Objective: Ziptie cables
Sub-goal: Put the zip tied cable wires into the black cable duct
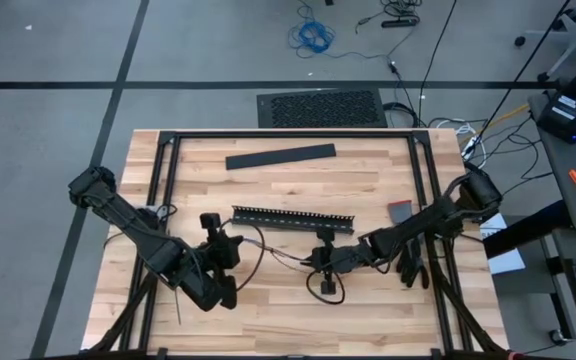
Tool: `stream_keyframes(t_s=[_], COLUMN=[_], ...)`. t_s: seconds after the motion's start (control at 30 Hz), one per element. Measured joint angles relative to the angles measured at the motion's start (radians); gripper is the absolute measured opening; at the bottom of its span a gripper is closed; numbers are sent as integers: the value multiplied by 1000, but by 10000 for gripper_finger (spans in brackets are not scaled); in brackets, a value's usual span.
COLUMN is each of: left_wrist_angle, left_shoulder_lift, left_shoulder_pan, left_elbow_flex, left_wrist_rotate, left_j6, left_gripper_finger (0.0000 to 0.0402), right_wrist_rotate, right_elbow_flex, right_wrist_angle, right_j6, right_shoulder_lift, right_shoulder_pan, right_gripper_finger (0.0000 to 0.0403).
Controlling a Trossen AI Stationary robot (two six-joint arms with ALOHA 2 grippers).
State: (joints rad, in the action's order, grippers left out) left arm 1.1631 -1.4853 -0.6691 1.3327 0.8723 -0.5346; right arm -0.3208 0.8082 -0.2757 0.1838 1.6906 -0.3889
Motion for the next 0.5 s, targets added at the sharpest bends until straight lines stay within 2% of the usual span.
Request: stream_keyframes(t_s=[0.2, 0.5], left_wrist_angle=[62, 62], left_shoulder_lift=[0, 0], left_shoulder_pan=[-13, -12], left_elbow_flex=[-8, -89], left_wrist_rotate=[5, 10], left_j6=[-97, -211], left_gripper_finger=[1, 1], right_wrist_rotate=[-99, -128], right_elbow_flex=[0, 0], right_wrist_angle=[183, 311], right_j6=[72, 93], right_shoulder_lift=[-103, -252], right_shoulder_pan=[-19, -38], right_gripper_finger=[1, 1])
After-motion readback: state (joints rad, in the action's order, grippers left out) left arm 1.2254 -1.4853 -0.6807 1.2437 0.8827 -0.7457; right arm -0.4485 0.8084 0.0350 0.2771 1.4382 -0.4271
